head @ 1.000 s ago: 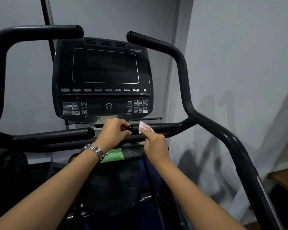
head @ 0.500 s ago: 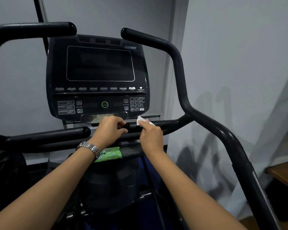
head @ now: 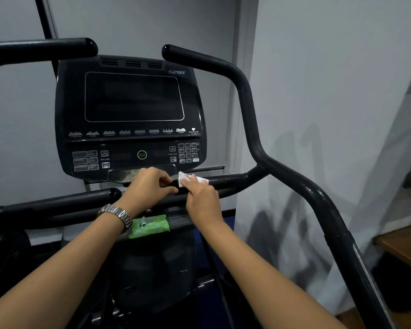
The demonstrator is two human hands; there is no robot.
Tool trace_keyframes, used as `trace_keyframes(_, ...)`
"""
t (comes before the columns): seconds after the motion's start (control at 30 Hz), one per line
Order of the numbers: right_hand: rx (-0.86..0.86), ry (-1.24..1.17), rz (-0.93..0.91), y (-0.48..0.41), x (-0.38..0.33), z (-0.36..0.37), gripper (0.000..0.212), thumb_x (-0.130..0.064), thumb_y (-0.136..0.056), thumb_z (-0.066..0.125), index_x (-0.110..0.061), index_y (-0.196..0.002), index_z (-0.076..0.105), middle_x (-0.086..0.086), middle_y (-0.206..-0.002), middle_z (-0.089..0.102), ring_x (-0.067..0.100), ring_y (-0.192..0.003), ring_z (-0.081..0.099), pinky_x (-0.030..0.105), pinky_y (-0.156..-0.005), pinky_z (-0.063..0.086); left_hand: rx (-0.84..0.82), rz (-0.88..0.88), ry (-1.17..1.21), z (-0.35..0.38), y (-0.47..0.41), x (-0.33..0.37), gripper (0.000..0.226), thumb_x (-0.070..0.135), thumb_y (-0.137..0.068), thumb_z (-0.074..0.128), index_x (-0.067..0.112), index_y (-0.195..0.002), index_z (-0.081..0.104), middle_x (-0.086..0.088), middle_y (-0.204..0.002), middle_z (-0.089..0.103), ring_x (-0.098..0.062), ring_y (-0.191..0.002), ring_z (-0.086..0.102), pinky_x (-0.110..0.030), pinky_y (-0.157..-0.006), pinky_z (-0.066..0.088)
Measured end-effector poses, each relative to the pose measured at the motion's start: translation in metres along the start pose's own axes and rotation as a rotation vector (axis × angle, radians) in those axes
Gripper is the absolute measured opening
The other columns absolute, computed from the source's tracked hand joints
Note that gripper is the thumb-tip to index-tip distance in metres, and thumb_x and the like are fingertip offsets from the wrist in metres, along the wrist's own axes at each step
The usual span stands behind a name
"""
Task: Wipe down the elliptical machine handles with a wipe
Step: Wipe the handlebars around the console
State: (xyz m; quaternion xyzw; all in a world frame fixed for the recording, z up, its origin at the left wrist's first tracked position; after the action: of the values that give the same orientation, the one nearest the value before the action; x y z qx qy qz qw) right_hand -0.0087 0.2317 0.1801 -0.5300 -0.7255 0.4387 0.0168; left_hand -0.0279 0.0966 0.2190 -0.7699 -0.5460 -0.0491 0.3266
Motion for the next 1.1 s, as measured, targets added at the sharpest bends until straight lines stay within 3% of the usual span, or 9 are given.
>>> trace_keyframes(0.2, 0.128, -0.045, 0.187, -0.006, 0.043, -0.019, 0.04, 0.008, -0.086, 0.046, -0.01, -0.114, 0.069, 0.021, -0.123, 0.062, 0.035, -0.114, 0.06, 0.041, -0.097, 0.048, 0.088, 0.061, 0.032, 0.004, -0.003, 0.006, 0.034, 0.025, -0.078, 0.076, 0.01, -0.108, 0.069, -0.003, -0.1, 0.071, -0.012, -0.092, 0.065, -0.03, -0.087, 0.053)
trace_keyframes(0.37, 0.055, -0.002, 0.031, 0.003, 0.02, -0.009, 0.047, 0.007, -0.087, 0.046, -0.015, -0.125, 0.063, 0.015, -0.124, 0.063, 0.034, -0.115, 0.058, 0.044, -0.094, 0.05, 0.091, 0.204, 0.001, 0.016, -0.008, 0.032, 0.022, 0.022, -0.08, 0.073, 0.016, -0.101, 0.073, 0.001, -0.095, 0.071, -0.014, -0.089, 0.064, -0.036, -0.084, 0.053)
trace_keyframes(0.57, 0.13, -0.049, 0.239, -0.009, 0.057, -0.021, 0.04, 0.009, -0.088, 0.045, -0.01, -0.114, 0.069, 0.018, -0.124, 0.062, 0.027, -0.122, 0.055, 0.031, -0.105, 0.042, 0.081, 0.202, -0.116, 0.024, -0.012, 0.034, 0.018, 0.021, -0.082, 0.07, 0.015, -0.098, 0.073, 0.003, -0.101, 0.07, -0.018, -0.095, 0.063, -0.039, -0.086, 0.051)
trace_keyframes(0.7, 0.095, -0.043, 0.121, -0.002, 0.045, -0.015, 0.042, 0.009, -0.088, 0.046, -0.011, -0.117, 0.068, 0.018, -0.125, 0.062, 0.027, -0.125, 0.053, 0.038, -0.104, 0.044, 0.113, 0.218, -0.103, 0.025, -0.008, 0.031, 0.016, 0.019, -0.082, 0.07, 0.015, -0.097, 0.074, 0.003, -0.1, 0.07, -0.018, -0.095, 0.063, -0.037, -0.084, 0.05)
trace_keyframes(0.77, 0.098, -0.046, 0.112, 0.005, 0.052, -0.02, 0.043, 0.012, -0.085, 0.047, -0.01, -0.115, 0.069, 0.016, -0.122, 0.064, 0.024, -0.123, 0.055, 0.028, -0.106, 0.04, 0.128, 0.214, -0.091, 0.025, -0.007, 0.031, 0.016, 0.019, -0.082, 0.07, 0.016, -0.097, 0.074, 0.004, -0.101, 0.07, -0.017, -0.096, 0.063, -0.035, -0.085, 0.049)
trace_keyframes(0.87, 0.164, -0.049, 0.244, -0.003, 0.075, -0.038, 0.04, 0.012, -0.085, 0.047, -0.009, -0.108, 0.072, 0.016, -0.113, 0.069, 0.026, -0.11, 0.063, 0.006, -0.095, 0.031, 0.132, 0.209, -0.081, 0.024, -0.007, 0.03, 0.016, 0.02, -0.082, 0.07, 0.017, -0.097, 0.074, 0.005, -0.101, 0.07, -0.016, -0.097, 0.063, -0.035, -0.086, 0.049)
trace_keyframes(0.93, 0.176, -0.065, 0.312, -0.014, 0.083, -0.041, 0.037, 0.007, -0.088, 0.045, -0.009, -0.107, 0.073, 0.015, -0.109, 0.071, 0.027, -0.103, 0.065, 0.009, -0.093, 0.038, 0.13, 0.207, -0.069, 0.024, -0.007, 0.029, 0.016, 0.02, -0.082, 0.071, 0.017, -0.097, 0.074, 0.005, -0.1, 0.07, -0.015, -0.096, 0.064, -0.035, -0.086, 0.05)
trace_keyframes(1.03, 0.139, -0.047, 0.209, -0.015, 0.064, -0.03, 0.035, 0.006, -0.088, 0.047, -0.009, -0.108, 0.072, 0.018, -0.111, 0.069, 0.03, -0.107, 0.063, 0.031, -0.097, 0.047, 0.132, 0.203, -0.061, 0.023, -0.007, 0.029, 0.015, 0.02, -0.081, 0.072, 0.017, -0.095, 0.075, 0.005, -0.1, 0.071, -0.015, -0.094, 0.064, -0.036, -0.085, 0.051)
trace_keyframes(1.1, 0.11, -0.057, 0.129, -0.005, 0.057, -0.024, 0.039, 0.01, -0.084, 0.048, -0.009, -0.11, 0.071, 0.018, -0.118, 0.066, 0.026, -0.116, 0.06, 0.026, -0.104, 0.042, 0.137, 0.204, -0.071, 0.024, -0.007, 0.029, 0.015, 0.021, -0.081, 0.071, 0.017, -0.095, 0.075, 0.005, -0.1, 0.071, -0.016, -0.094, 0.064, -0.037, -0.084, 0.051)
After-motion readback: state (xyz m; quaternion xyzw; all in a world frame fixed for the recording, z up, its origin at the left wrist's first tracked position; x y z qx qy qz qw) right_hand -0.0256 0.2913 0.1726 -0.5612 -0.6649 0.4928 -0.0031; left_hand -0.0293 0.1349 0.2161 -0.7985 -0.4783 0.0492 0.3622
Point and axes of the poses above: each hand's wrist, its own y-axis away from the middle knuckle, its own z-axis out of the palm, x = y × z, the point moved 5 cm from there along -y, towards the middle knuckle
